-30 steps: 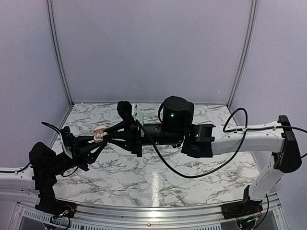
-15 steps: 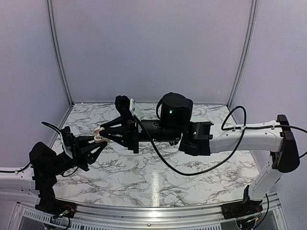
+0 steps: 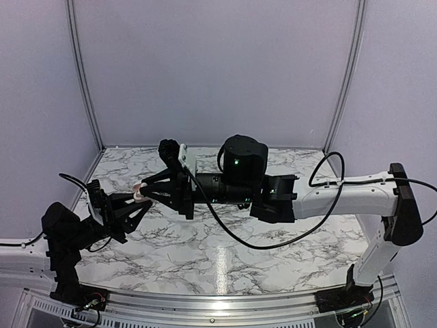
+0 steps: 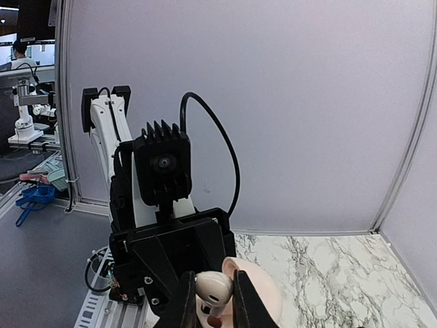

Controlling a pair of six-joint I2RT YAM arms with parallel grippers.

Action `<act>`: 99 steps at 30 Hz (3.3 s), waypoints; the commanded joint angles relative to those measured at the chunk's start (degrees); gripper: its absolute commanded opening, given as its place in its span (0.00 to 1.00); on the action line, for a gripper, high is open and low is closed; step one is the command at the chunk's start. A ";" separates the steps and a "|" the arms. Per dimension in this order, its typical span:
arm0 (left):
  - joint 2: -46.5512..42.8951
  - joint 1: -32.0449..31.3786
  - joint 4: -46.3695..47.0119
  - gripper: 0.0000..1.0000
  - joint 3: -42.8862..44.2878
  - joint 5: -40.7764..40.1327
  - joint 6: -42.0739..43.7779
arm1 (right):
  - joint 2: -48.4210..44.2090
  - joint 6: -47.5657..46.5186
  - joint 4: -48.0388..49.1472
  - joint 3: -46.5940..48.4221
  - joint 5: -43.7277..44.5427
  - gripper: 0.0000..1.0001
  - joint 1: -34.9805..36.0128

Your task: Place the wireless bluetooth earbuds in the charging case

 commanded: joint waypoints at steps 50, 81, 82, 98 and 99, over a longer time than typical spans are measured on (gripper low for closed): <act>0.13 0.03 4.36 0.00 0.62 -2.66 0.41 | 1.40 -2.58 -10.44 3.61 7.27 0.10 1.22; 0.95 0.03 4.97 0.00 2.32 2.18 -1.82 | -2.10 -1.06 -11.85 0.81 7.46 0.27 -0.43; 0.91 0.03 4.97 0.00 2.39 2.20 -1.76 | -2.23 -1.02 -11.86 0.79 7.50 0.29 -0.45; 2.30 0.03 4.97 0.00 2.84 2.09 -1.66 | -7.23 -1.97 -12.30 -0.67 9.12 0.42 -0.54; 2.23 0.03 4.97 0.00 2.84 2.09 -1.66 | -7.37 -2.05 -12.53 -0.74 8.99 0.44 -0.54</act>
